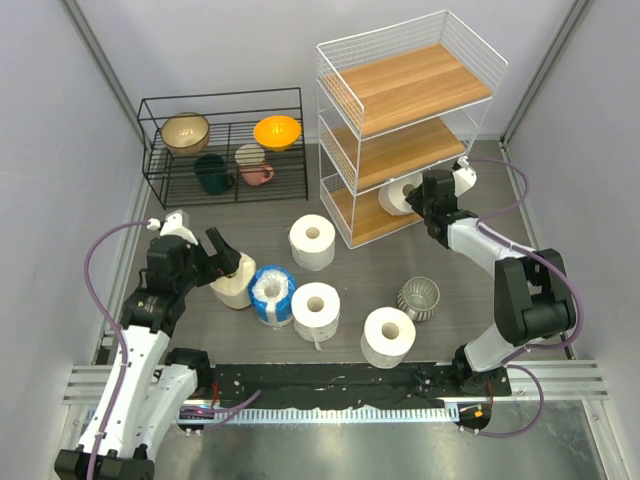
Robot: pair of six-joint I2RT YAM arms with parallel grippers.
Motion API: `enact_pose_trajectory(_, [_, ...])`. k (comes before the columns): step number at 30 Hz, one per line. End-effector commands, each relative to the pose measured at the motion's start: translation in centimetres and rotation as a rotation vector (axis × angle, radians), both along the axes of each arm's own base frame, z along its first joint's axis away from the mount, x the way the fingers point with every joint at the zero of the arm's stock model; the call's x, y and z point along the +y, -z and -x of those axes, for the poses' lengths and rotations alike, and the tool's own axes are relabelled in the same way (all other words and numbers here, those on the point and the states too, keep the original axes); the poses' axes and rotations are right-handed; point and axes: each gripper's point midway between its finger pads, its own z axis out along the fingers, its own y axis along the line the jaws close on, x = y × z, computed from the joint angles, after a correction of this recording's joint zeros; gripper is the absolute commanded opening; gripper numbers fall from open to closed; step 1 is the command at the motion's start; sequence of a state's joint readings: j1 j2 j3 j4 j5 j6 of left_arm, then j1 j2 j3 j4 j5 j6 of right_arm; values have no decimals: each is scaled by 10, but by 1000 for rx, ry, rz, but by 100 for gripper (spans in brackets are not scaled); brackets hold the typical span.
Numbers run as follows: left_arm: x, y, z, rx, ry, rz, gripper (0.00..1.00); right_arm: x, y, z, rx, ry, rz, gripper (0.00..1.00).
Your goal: Place and organize the paper towels onto the shelf
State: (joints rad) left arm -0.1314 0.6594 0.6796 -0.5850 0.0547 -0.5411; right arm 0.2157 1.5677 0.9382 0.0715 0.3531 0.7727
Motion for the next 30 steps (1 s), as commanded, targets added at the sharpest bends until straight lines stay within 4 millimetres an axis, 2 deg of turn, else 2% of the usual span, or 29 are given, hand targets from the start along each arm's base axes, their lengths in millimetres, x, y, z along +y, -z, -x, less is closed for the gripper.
enact_pose_trajectory(1, [-5,-4,-3,-21,27,8,100,2,-18,-12,-66,1,-18,18])
enact_pose_trajectory(16, [-5,-4,-3,-21,26,8,100,-3,-14,-12,-52,21,5,25])
enact_pose_trajectory(30, [-5,-3,-3,-18,29,8,100,-2,-4,-13,-30,18,4,55])
